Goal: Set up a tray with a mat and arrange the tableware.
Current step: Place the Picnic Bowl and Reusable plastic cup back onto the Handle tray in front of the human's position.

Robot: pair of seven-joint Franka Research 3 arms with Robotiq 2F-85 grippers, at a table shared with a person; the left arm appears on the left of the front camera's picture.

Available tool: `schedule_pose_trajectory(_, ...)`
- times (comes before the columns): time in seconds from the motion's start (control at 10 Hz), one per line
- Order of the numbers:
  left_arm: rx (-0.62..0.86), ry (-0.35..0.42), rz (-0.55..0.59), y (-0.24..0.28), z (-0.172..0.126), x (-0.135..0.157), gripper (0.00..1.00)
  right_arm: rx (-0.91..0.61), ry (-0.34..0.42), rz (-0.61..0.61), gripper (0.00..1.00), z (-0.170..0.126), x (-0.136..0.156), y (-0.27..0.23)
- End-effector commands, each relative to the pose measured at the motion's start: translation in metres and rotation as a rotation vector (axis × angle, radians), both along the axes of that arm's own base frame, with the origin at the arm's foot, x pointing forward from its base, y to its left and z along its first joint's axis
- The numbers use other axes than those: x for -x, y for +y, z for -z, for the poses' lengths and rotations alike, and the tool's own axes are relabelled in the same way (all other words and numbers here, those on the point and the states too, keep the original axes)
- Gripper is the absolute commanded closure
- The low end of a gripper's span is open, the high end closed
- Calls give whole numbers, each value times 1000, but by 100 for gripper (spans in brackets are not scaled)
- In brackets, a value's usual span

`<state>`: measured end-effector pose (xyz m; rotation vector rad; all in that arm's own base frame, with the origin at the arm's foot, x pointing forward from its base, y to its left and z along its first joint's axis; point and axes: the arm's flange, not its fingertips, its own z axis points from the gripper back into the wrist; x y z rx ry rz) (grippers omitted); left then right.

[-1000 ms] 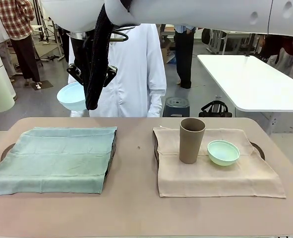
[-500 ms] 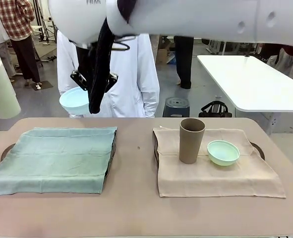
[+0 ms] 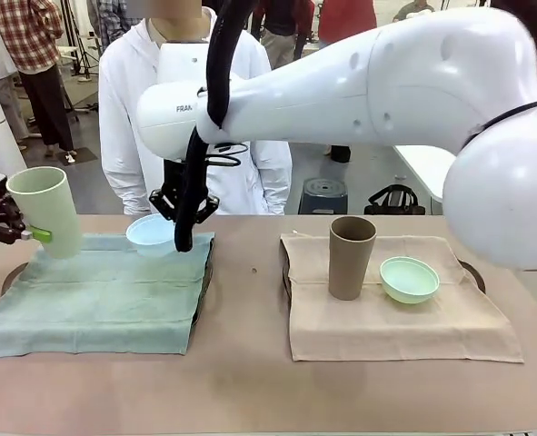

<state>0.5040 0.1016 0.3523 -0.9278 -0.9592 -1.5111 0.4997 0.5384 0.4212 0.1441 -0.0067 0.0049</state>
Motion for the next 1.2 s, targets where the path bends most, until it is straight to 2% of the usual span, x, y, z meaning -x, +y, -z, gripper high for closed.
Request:
schedule_pose_trajectory(0.0,3,10,23,12,9,-13,16,-16,47,-24,96,-5,-5,10)
schedule_pose_trajectory(0.1,12,36,3,12,15,-13,16,29,44,-4,96,-6,1,8)
schedule_pose_trajectory(0.2,0,15,1,3,12,-6,16,-2,14,-6,96,6,2,5)
schedule_pose_trajectory(0.4,1,32,-3,7,23,-10,16,8,26,-11,96,7,5,6)
schedule_pose_trajectory(0.5,22,11,17,7,25,-6,16,4,37,-26,96,11,7,7)
schedule_pose_trajectory(1.1,14,-19,51,-2,57,-9,16,25,8,-140,96,49,-8,26)
